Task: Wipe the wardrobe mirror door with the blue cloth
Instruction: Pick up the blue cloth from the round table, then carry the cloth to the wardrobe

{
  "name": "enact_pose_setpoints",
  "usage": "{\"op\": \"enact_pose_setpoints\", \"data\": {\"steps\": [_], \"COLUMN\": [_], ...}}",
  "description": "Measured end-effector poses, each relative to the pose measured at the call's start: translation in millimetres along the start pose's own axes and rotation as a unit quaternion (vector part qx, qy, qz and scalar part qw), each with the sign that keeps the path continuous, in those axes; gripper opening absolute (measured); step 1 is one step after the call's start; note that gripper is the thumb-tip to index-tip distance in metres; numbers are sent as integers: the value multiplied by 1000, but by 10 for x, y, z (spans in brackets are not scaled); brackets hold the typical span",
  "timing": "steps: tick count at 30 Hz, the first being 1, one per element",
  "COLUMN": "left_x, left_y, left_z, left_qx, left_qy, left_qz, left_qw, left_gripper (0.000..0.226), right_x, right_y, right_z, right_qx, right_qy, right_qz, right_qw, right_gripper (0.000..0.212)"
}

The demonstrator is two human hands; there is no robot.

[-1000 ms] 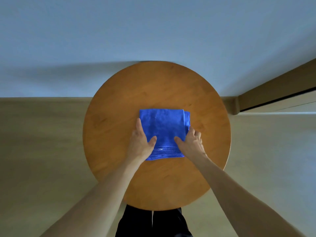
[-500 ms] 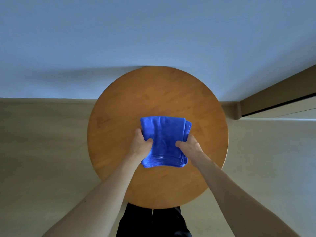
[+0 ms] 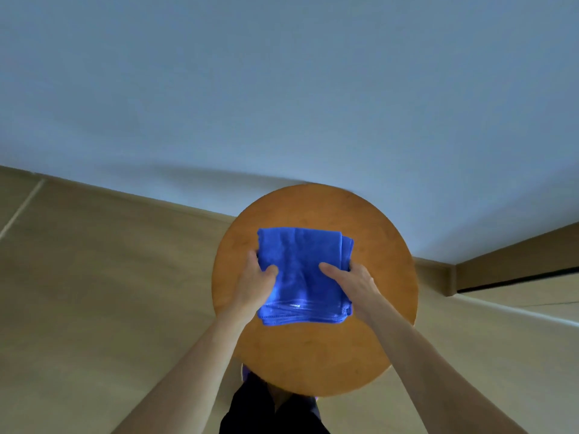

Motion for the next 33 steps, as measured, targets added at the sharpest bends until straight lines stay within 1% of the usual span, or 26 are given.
{"op": "enact_pose_setpoints", "data": {"steps": [3,5,7,9,12,17,22,27,30,33], "left_x": [292,578,705,979,1448,2280,3139,3878,4256,4553], "left_y": [73,90,98,44,-49,-381,-769,-1148,-1411,-1625], "left_z": [-236,-413,-494,-621,-775,-1005,-1159,-1308,-1456,-1603], "left_qx": [-44,-71,-58,-51,-63,-81,-94,-88,-85,-86], "left_qy": [49,88,97,110,141,179,213,266,299,325], "left_qz": [-44,-67,-70,-92,-108,-150,-182,-203,-224,-250], "left_qw": [997,991,991,988,982,969,955,938,924,908], "left_gripper": [13,12,17,24,25,26,30,31,31,29], "right_x": [-199,-435,-575,-814,-1209,-1999,-2914,-3747,-4200,-4580], "right_y": [-319,-551,-677,-831,-1050,-1333,-1481,-1564,-1616,-1688], "right_z": [-163,-308,-367,-494,-683,-1095,-1475,-1819,-2022,-2204], "right_qx": [34,64,84,100,128,179,198,229,242,267], "right_qy": [-31,-50,-63,-85,-110,-151,-182,-220,-256,-288], "right_qz": [-5,-35,-49,-67,-85,-75,-86,-95,-124,-139], "right_qw": [999,996,993,989,982,969,959,944,928,909], "right_gripper": [38,37,37,36,36,36,39,37,40,32]}}
Point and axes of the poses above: each hand's wrist, its own z-axis towards the middle knuckle, its own x-axis out of the back of the hand, y = z × x, the point moved 2 cm from there along z, towards the middle knuckle, and after that the axes turned 12 degrees about x, right-handed, at the moved point
